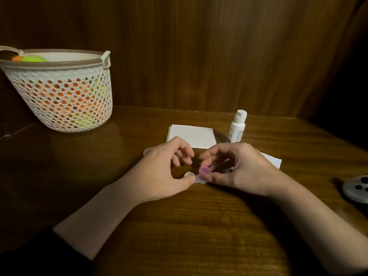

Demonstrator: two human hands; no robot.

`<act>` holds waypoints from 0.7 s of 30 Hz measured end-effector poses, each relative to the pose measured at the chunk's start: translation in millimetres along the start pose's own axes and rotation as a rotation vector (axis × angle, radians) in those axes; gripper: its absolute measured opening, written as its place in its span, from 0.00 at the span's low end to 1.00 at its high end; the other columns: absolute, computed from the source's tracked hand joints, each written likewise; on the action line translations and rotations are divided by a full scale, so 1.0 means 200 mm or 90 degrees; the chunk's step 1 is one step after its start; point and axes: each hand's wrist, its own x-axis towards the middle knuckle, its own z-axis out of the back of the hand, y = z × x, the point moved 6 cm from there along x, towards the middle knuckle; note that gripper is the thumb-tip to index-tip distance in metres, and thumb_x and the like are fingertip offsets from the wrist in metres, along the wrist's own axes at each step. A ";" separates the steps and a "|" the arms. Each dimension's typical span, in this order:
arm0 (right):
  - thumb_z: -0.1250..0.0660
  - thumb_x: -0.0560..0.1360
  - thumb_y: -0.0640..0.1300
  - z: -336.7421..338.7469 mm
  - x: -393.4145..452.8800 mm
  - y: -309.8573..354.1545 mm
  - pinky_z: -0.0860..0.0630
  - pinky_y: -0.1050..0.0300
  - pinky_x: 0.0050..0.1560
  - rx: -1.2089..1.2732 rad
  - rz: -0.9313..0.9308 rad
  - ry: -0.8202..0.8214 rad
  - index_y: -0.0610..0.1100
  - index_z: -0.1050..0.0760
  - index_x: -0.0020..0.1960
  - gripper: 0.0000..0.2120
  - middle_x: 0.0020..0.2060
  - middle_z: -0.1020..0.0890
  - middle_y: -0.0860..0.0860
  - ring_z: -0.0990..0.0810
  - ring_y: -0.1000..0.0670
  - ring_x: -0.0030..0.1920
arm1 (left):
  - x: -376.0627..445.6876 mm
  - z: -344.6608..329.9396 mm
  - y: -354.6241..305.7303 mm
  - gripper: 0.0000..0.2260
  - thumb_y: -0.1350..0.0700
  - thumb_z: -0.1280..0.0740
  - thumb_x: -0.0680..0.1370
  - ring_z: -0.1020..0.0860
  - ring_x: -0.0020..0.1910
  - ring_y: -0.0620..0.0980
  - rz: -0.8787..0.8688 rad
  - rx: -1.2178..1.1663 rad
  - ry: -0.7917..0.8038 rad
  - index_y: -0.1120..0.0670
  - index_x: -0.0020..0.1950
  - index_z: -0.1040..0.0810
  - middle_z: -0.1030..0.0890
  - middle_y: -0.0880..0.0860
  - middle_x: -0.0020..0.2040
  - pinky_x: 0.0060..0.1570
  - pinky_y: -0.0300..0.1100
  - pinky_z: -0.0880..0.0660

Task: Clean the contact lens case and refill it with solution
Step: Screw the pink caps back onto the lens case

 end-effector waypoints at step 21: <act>0.17 0.72 0.49 -0.04 0.02 -0.02 0.20 0.71 0.55 -0.007 -0.010 0.055 0.58 0.17 0.60 0.19 0.49 0.12 0.64 0.14 0.62 0.53 | 0.02 -0.02 0.02 0.23 0.49 0.19 0.74 0.17 0.50 0.36 -0.002 -0.035 0.024 0.37 0.61 0.27 0.15 0.37 0.49 0.46 0.35 0.18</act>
